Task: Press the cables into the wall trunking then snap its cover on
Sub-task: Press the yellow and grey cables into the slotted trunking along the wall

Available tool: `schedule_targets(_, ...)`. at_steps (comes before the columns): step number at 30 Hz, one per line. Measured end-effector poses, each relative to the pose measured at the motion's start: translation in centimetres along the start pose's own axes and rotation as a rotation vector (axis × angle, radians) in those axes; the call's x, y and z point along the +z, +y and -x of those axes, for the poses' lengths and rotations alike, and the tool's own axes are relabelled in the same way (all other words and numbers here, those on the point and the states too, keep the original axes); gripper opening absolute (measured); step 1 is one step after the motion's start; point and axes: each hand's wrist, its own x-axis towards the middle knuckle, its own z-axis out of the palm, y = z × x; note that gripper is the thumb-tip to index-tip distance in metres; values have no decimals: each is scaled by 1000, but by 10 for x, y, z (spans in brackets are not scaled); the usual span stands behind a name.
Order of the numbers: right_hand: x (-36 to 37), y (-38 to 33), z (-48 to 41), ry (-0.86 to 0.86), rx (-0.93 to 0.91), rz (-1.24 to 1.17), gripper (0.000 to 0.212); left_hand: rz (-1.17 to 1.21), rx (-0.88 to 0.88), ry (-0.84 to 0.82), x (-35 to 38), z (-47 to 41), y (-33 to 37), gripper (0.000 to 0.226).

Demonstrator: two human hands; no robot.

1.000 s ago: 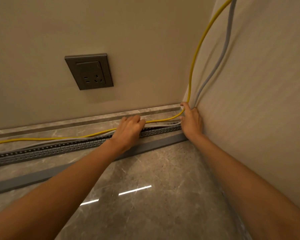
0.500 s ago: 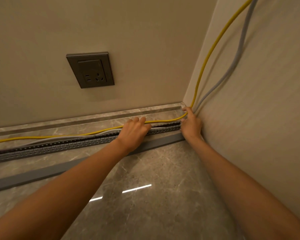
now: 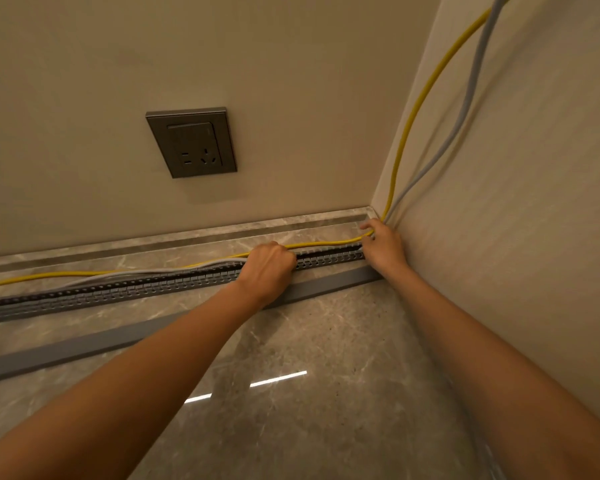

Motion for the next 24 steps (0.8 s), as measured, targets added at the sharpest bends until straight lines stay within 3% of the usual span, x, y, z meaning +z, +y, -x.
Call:
schedule_targets(4,-3,0,0,93,-14,-156,33,190,-74,51,-3,-3,-5,24)
schedule_targets(7,-5,-1,-1,97,36,-312,40,349,-113,101,-6,-14,-7,42)
schedule_targets(9,-8,-5,0,69,72,-441,42,455,-136,50,-7,-23,-6,50)
schedule_targets(13,-11,-5,3,24,64,-482,46,550,-207,-147,-4,-39,-5,35)
schedule_targets(16,-8,1,2,9,43,-418,52,605,-253,-103,-3,-43,-6,26)
schedule_targets(18,-7,4,2,-7,35,-375,54,508,-211,-26,-6,-38,-3,23)
schedule_targets(22,-3,5,-3,-15,55,-298,56,216,62,153,-1,-23,5,15)
schedule_targets(24,-1,7,-6,-54,22,-254,58,163,180,181,-3,-16,4,23)
